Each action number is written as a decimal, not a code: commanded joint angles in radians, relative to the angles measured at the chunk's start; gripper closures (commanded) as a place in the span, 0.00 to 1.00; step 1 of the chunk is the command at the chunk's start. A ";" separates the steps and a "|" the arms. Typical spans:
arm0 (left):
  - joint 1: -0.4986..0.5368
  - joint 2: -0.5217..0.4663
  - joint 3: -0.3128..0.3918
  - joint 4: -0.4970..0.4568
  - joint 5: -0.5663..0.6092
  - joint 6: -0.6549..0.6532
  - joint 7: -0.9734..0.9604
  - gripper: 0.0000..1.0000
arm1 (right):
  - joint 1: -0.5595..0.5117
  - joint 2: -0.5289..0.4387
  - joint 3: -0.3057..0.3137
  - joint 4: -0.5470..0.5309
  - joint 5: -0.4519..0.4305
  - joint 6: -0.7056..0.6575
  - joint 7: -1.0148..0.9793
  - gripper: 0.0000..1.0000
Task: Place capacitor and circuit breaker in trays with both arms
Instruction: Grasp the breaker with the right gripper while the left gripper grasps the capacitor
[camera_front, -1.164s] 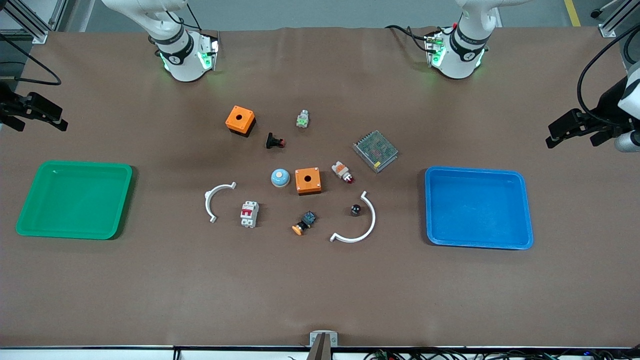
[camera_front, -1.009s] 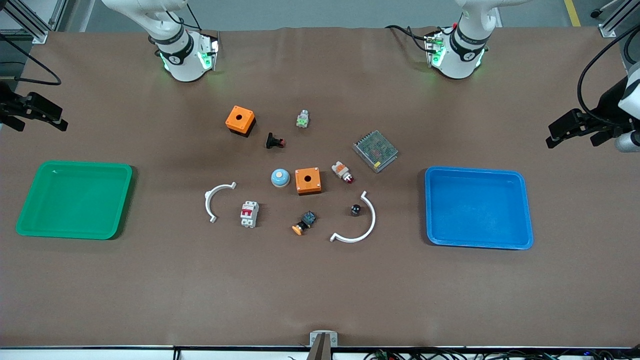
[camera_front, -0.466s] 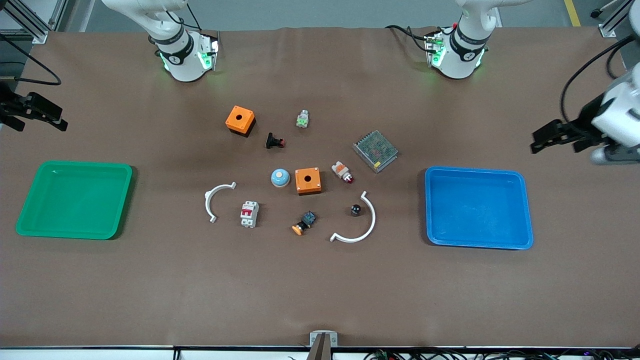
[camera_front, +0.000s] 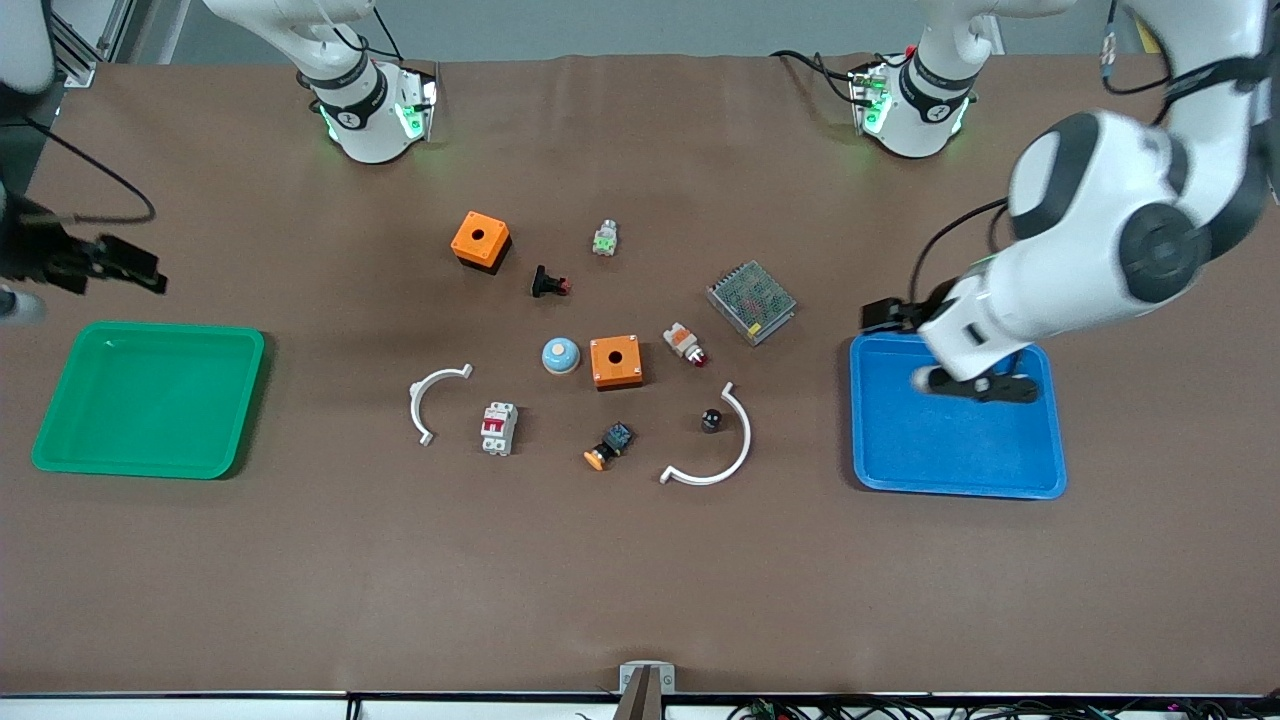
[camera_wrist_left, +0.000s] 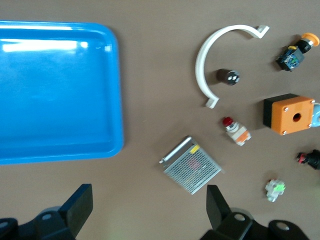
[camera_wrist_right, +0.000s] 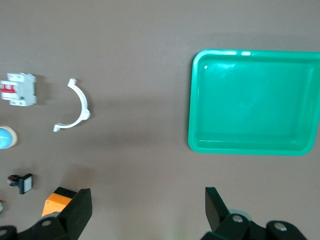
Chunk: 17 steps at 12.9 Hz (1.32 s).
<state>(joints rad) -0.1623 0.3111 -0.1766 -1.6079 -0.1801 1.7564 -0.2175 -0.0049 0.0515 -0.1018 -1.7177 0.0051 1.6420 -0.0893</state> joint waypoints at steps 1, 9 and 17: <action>-0.093 0.121 0.005 0.055 -0.006 0.093 -0.156 0.00 | 0.026 0.056 0.010 0.041 0.004 -0.011 0.029 0.00; -0.266 0.450 0.019 0.224 0.001 0.400 -0.467 0.00 | 0.379 0.235 0.010 -0.056 0.092 0.398 0.475 0.00; -0.368 0.545 0.100 0.226 0.054 0.497 -0.554 0.04 | 0.503 0.484 0.008 -0.056 0.090 0.739 0.597 0.00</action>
<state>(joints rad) -0.5141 0.8384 -0.0957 -1.4100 -0.1576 2.2517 -0.7457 0.4904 0.5056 -0.0814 -1.7896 0.0820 2.3548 0.4948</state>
